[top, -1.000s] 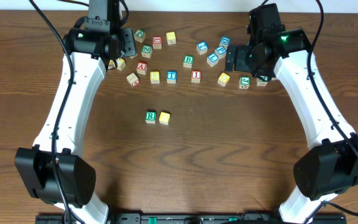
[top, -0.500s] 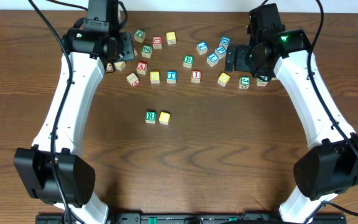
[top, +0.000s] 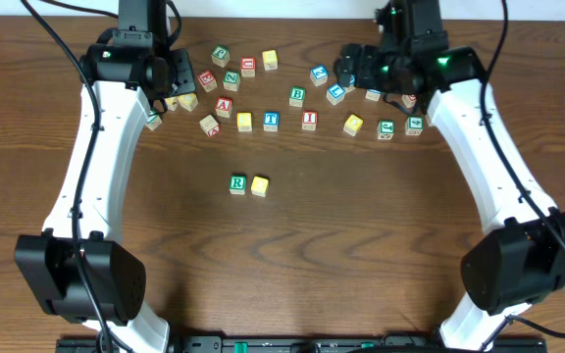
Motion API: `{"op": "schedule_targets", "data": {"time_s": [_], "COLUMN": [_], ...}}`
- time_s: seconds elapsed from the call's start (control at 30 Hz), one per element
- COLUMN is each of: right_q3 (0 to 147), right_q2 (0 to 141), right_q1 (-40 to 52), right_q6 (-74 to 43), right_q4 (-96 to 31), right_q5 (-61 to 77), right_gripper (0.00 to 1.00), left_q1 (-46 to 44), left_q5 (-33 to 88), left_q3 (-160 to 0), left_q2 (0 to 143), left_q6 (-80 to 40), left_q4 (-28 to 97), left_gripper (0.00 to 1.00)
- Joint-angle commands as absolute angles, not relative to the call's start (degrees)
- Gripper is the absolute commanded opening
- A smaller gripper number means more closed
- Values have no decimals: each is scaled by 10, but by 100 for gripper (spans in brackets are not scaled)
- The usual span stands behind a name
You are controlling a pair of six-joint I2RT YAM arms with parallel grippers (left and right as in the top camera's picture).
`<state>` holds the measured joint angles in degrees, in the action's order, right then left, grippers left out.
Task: Spell out ROBOT
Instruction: 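Move the right gripper over the green B block, then lower and close the right gripper on the green B block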
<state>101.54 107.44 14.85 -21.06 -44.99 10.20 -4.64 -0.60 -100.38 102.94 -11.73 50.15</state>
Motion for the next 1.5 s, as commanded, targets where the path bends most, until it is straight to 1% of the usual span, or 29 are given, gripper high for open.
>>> {"op": "schedule_targets", "data": {"time_s": [0.0, 0.13, 0.3, 0.4, 0.5, 0.83, 1.0, 1.03, 1.2, 1.47], "right_q3": [1030, 1105, 1285, 1386, 1432, 1440, 1439, 1439, 1438, 1433], "right_q2": [1099, 1145, 1256, 1333, 1387, 1466, 1491, 1492, 1509, 1520], "right_q1": [178, 193, 214, 225, 232, 254, 263, 265, 273, 281], "right_q6": [-234, -238, -238, -249, -262, -297, -324, -326, -339, -356], "right_q4": [-430, -461, -563, -605, -610, -583, -567, -563, -553, -560], "right_q5": [127, 114, 61, 44, 39, 4, -19, -20, -31, -71], "right_gripper": [93, 91, 89, 86, 84, 84, 80, 79, 62, 50], "left_q1": [-36, -10, 29, 51, 61, 63, 63, 63, 63, 63], "left_q5": [-39, -40, -40, -40, -39, -39, -39, -39, -39, -39], "left_q3": [-1006, -1006, -1006, -1006, -1006, -1006, -1006, -1006, -1006, -1002], "left_q2": [1031, 1030, 1025, 1021, 1021, 1021, 1022, 1022, 1022, 1022], "left_q6": [-107, -107, -107, -107, -107, -107, -107, -107, -108, -108], "left_q4": [505, 510, 518, 531, 544, 557, 562, 562, 564, 565], "left_gripper": [47, 47, 47, 47, 47, 47, 47, 47, 47, 47]}}
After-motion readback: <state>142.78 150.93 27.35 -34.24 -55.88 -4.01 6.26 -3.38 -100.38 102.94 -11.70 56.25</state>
